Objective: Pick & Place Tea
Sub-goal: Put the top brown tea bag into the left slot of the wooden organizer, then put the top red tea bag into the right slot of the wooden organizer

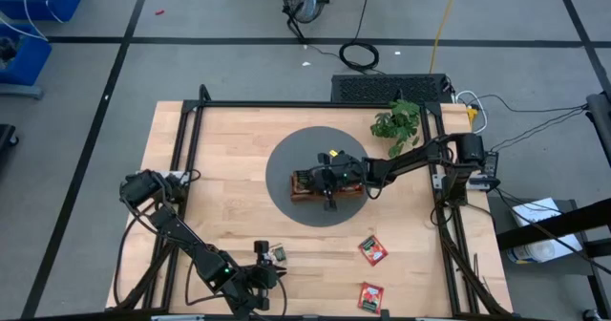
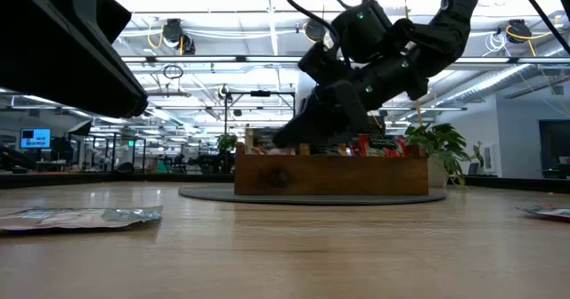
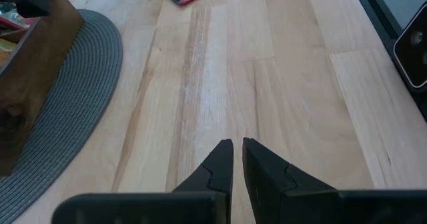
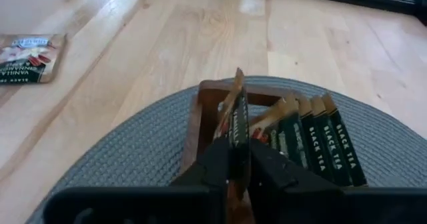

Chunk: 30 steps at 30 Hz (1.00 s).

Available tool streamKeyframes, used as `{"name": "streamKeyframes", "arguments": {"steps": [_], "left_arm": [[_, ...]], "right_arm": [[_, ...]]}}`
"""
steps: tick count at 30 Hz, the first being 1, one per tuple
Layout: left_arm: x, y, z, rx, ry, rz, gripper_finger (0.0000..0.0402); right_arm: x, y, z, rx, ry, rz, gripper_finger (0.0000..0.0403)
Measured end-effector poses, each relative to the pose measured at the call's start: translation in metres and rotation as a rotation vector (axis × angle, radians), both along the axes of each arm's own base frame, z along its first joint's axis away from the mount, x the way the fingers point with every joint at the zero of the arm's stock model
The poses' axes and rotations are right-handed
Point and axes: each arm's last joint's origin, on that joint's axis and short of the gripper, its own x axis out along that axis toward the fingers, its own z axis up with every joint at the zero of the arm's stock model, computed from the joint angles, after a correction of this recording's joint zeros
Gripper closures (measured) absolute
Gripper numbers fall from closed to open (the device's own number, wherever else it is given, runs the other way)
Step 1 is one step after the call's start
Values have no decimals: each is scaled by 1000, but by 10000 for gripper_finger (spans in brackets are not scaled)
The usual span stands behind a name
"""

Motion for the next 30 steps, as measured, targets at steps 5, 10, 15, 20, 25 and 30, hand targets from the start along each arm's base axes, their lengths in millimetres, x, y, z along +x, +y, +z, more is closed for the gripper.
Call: {"name": "streamKeyframes", "arguments": {"steps": [5,10,15,20,25,30], "left_arm": [[0,0,0,-3,-1,2,360],[0,0,0,11,1,-5,360],[-1,-1,0,38,12,-38,360],[1,-9,5,6,-12,-153,360],[17,-2,13,9,-103,-131,360],[51,25,19,-133,-83,-285,385]], "right_arm": [[1,0,2,-3,-25,-1,324],[0,0,10,-4,-50,-2,300],[-12,3,46,47,-82,-23,295],[-51,31,92,69,8,47,317],[-101,102,105,-10,177,93,363],[-144,174,94,-48,240,95,397]]}}
